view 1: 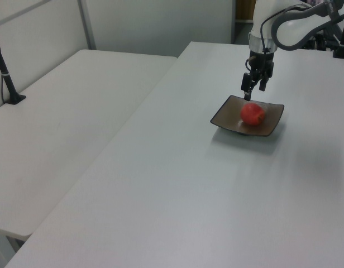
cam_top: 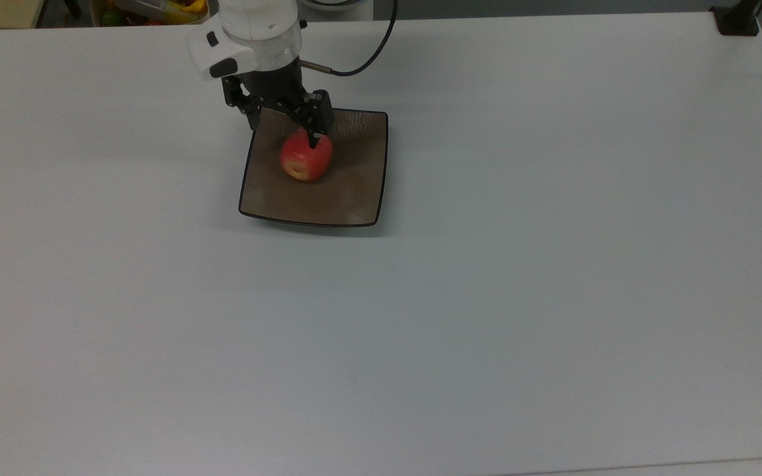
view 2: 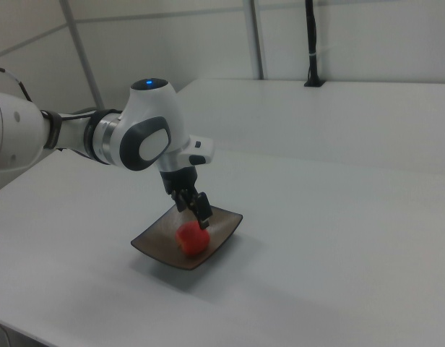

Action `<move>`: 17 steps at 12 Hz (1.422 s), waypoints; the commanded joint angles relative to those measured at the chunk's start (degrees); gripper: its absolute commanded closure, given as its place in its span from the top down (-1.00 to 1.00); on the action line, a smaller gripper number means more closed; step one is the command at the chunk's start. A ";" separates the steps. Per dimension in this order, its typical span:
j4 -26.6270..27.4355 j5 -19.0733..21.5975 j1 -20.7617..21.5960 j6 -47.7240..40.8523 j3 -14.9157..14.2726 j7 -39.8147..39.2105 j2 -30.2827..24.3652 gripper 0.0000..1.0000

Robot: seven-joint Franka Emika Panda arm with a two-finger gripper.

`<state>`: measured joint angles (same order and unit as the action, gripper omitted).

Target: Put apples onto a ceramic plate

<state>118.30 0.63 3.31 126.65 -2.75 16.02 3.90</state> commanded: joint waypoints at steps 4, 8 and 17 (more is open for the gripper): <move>-1.22 -4.66 0.03 -7.46 3.17 -4.05 -5.21 1.00; -6.14 -4.15 2.31 -16.69 4.68 -10.11 -5.48 1.00; -6.50 -3.35 3.46 -13.45 4.77 -10.48 -4.42 1.00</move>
<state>112.61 -3.48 6.63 112.15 2.24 7.09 -1.25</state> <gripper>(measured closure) 0.000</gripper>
